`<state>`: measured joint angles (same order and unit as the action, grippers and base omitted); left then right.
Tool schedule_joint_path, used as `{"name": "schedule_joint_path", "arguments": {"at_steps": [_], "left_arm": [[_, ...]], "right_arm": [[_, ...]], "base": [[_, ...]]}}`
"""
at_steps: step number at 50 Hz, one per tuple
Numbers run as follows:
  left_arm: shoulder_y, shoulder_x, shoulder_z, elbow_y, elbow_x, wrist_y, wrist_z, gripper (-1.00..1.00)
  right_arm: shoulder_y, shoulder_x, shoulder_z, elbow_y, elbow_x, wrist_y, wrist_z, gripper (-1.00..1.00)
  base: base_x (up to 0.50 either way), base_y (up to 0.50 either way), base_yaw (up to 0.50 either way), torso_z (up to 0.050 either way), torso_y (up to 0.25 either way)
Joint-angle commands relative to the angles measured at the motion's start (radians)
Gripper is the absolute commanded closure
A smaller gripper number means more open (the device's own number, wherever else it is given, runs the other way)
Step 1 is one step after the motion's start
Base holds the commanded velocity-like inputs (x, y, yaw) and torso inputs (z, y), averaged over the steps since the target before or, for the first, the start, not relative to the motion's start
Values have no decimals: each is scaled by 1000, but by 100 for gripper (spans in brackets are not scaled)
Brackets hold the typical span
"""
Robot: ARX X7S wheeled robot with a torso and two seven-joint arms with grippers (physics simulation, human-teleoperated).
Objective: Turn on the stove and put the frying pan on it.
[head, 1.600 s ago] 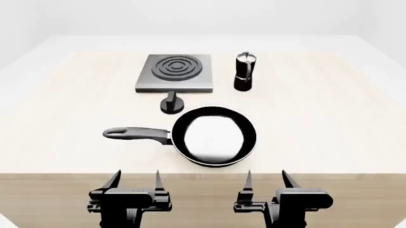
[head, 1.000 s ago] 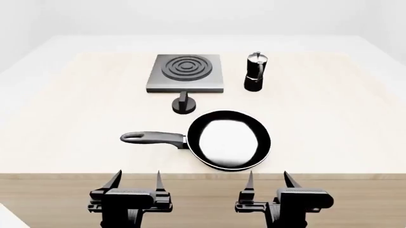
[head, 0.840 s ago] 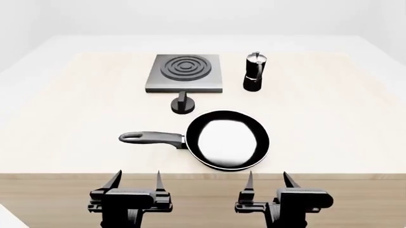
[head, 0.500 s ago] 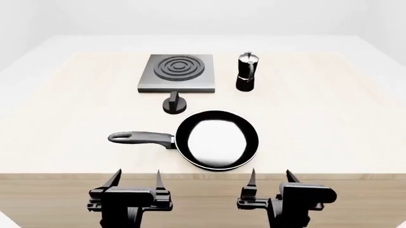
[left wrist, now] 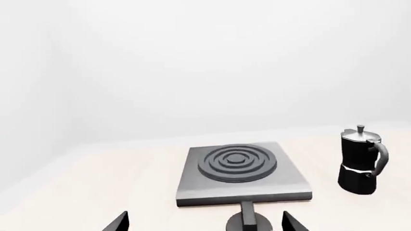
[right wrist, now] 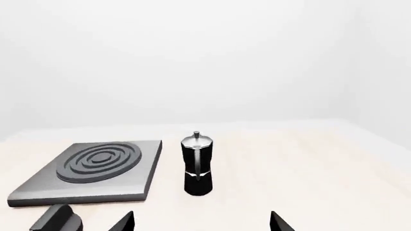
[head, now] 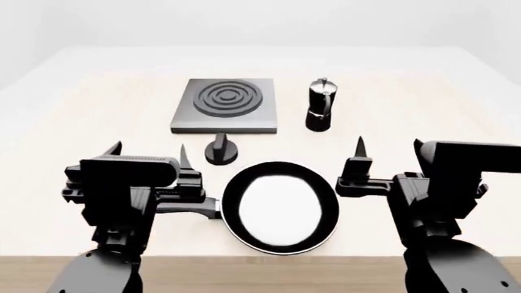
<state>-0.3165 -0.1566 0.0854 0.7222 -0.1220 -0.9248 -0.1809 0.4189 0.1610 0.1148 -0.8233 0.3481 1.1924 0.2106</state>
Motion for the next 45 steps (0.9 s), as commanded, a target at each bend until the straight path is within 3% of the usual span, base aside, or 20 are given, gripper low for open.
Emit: {"name": "schedule_joint_path", "arguments": {"at_steps": [1,45], "left_arm": [[-9,-18,5,19,7,-33,-16,-100],[-10,-40,11,0,-8,-10,-43,-100]], "right_arm": [[18,17,8,-44,21,71,10,-100],[3,31,-11,2,39,33,34,-100]], "base": [[500,0,0,0,0],[500,0,0,0,1]]}}
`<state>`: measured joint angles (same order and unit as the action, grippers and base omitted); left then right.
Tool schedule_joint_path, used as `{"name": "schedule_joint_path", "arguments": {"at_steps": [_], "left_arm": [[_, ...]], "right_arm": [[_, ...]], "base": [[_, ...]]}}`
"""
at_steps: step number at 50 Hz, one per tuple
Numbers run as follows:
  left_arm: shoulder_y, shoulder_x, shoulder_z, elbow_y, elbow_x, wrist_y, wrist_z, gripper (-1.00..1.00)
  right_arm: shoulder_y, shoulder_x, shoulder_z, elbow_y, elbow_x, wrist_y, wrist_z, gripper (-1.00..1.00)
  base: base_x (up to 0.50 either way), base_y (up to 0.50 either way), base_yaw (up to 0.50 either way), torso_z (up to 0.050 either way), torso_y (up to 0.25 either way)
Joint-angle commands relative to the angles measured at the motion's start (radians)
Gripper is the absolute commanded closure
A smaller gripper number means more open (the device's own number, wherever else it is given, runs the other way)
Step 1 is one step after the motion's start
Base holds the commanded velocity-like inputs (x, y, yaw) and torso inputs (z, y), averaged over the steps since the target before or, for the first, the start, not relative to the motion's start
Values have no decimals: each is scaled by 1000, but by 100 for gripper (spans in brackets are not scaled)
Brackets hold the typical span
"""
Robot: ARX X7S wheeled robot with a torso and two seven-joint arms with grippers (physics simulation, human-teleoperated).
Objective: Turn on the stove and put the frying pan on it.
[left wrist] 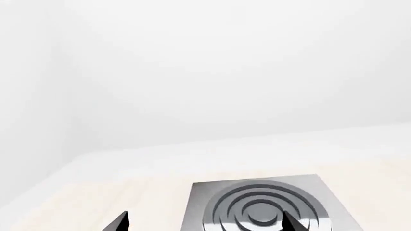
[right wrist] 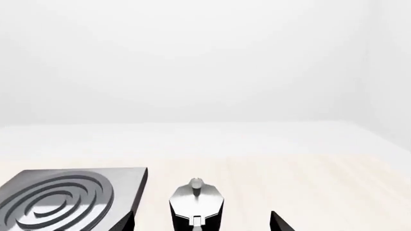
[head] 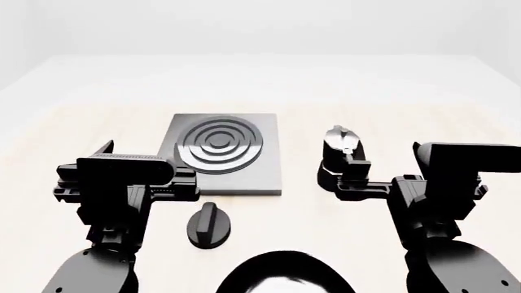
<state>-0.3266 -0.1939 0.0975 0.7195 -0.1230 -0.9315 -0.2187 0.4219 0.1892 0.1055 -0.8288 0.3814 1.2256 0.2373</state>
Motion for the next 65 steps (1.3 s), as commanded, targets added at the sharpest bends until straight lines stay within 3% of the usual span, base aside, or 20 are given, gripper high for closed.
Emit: {"name": "schedule_joint_path", "arguments": {"at_steps": [1,8,13,15,17,19,22,28,30,35,41,42,54,65], "left_arm": [[-1,-2,-3,4,-10,-7,-4,-100],[-47,28,-67,37,-88,-127,22,-100],[-207,2,-116,74,-186,-426,87,-100],[-308,-58,-91,91,-209,-568,109,-100],[-366,-43,-171,82,-278,-638,120,-100],[-426,-143,-201,31,-549,-639,-82,-100],[-476,-213,-270,-14,-875,-637,-312,-100],[-461,-224,-309,-49,-991,-617,-317,-100],[-482,-240,-319,-128,-1137,-635,-400,-100],[-541,-343,-217,-298,-1481,-629,-551,-100],[-582,-439,-80,-441,-1668,-609,-569,-100],[-603,-468,-5,-531,-1768,-590,-640,-100],[-691,-539,246,-758,-1941,-520,-877,-100],[-690,-540,304,-812,-1897,-514,-884,-100]], "right_arm": [[0,4,-2,6,6,2,9,-100],[11,4,10,-7,18,24,16,-100],[22,11,11,-13,25,45,20,-100],[23,14,17,-13,29,49,18,-100],[26,12,23,-12,34,55,18,-100],[30,19,14,-5,-7,45,64,-100],[86,32,90,42,-76,48,148,-100],[142,109,237,56,-108,81,166,-100],[133,133,249,58,-118,81,169,-100],[120,148,304,45,-117,93,161,-100],[106,143,306,54,-117,82,162,-100],[105,142,304,56,-117,80,163,-100],[86,133,294,69,-115,59,163,-100],[70,128,286,87,-116,34,164,-100]], "base": [[500,0,0,0,0],[71,0,0,0,0],[0,0,0,0,0],[0,0,0,0,0],[0,0,0,0,0],[0,0,0,0,0],[0,0,0,0,0],[0,0,0,0,0],[0,0,0,0,0],[0,0,0,0,0],[0,0,0,0,0],[0,0,0,0,0],[0,0,0,0,0],[0,0,0,0,0]]}}
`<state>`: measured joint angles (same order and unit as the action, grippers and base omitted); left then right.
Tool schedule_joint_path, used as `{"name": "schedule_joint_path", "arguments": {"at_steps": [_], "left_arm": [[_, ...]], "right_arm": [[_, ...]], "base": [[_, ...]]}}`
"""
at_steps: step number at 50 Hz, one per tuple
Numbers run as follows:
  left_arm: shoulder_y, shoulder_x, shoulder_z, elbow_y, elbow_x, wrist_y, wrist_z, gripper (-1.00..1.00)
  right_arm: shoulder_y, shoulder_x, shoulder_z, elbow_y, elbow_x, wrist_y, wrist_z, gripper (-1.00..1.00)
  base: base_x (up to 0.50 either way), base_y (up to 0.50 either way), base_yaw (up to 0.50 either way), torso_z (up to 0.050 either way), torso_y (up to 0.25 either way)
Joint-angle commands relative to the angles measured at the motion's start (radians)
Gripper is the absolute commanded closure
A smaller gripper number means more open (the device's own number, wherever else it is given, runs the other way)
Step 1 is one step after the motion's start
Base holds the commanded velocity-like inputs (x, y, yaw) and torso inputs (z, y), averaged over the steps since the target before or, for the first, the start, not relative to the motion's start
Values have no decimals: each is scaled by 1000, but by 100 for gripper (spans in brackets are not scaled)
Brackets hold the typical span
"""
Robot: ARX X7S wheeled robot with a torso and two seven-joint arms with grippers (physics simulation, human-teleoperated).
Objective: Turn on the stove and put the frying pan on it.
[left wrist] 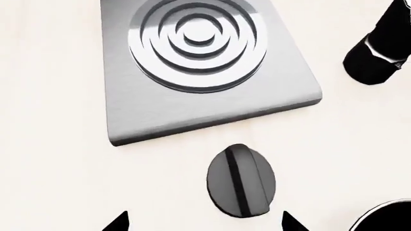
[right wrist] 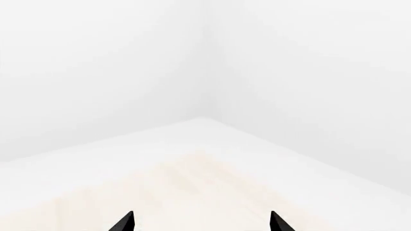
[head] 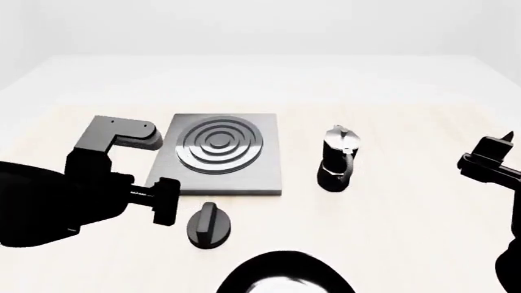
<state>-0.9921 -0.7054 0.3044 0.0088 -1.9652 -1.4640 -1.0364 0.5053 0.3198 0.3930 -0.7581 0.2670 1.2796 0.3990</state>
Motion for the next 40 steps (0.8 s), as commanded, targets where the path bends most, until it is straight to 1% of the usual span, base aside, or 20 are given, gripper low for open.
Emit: {"name": "schedule_joint_path", "arguments": {"at_steps": [1,6,11,18,31,35,40], "left_arm": [[-24,-29,101,-107,-62,24,-72,-100],[-22,-49,116,-110,-99,55,-116,-100],[-22,-67,120,-115,-109,67,-127,-100],[-51,-46,124,-148,-62,56,-76,-100],[-104,-33,148,-219,21,47,-15,-100],[-117,-16,164,-247,92,43,36,-100],[-118,-7,180,-259,138,45,75,-100]], "right_arm": [[-15,-2,-3,17,-2,-21,2,-100],[-21,-3,-2,23,-1,-28,2,-100],[-19,-2,-6,27,0,-30,3,-100],[-18,-3,-9,34,3,-35,3,-100],[-34,-8,-18,46,2,-56,5,-100],[-37,-8,-21,49,3,-60,5,-100],[-41,-7,-15,49,5,-62,4,-100]], "base": [[0,0,0,0,0],[0,0,0,0,0],[0,0,0,0,0],[0,0,0,0,0],[0,0,0,0,0],[0,0,0,0,0],[0,0,0,0,0]]}}
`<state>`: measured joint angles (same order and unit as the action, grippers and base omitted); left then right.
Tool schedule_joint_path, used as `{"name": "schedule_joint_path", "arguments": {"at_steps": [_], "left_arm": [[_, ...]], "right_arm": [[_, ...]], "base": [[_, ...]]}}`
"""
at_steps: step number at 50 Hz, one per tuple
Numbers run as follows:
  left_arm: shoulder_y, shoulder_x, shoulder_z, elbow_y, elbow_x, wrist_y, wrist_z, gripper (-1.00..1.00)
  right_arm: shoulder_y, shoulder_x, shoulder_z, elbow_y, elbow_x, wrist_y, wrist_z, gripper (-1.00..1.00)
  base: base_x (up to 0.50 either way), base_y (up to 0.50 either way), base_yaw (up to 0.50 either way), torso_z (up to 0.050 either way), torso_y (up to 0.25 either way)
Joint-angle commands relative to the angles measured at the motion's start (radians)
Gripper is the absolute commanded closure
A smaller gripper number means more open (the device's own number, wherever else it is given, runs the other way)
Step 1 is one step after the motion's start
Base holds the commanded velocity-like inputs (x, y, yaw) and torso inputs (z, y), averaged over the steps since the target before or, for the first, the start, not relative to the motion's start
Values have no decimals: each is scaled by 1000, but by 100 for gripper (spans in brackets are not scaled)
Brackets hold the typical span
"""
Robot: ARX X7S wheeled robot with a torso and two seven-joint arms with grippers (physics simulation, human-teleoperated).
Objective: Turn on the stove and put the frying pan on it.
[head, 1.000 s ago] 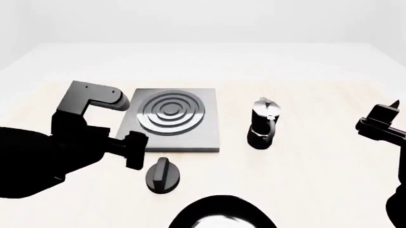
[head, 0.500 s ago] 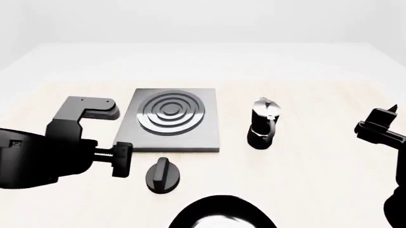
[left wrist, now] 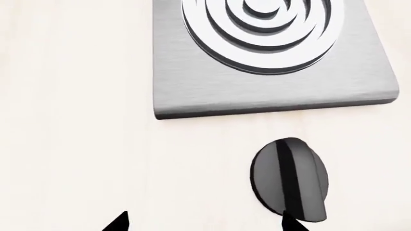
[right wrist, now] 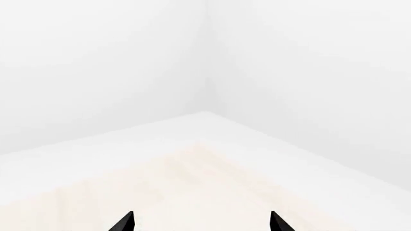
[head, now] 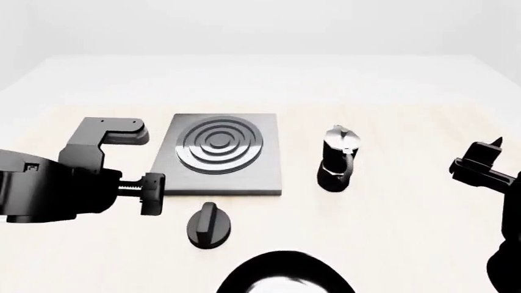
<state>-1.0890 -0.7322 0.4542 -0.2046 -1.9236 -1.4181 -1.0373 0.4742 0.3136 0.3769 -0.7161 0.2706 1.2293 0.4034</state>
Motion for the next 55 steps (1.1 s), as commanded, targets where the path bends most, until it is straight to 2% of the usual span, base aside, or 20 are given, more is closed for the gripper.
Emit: {"name": "schedule_joint_path", "arguments": {"at_steps": [1,28,47,55], "left_arm": [[-21,19,31,-46,97,-1,78,-100],[-25,64,144,-155,373,78,377,-100],[-6,101,231,-195,487,136,550,-100],[-5,101,243,-181,491,138,582,-100]], "right_arm": [[-12,-1,0,9,2,-14,0,-100],[-13,-2,0,11,11,-16,5,-100],[-28,-4,1,18,15,-30,7,-100],[-27,-5,0,17,19,-30,8,-100]], "base": [[0,0,0,0,0],[0,0,0,0,0],[0,0,0,0,0],[0,0,0,0,0]]}}
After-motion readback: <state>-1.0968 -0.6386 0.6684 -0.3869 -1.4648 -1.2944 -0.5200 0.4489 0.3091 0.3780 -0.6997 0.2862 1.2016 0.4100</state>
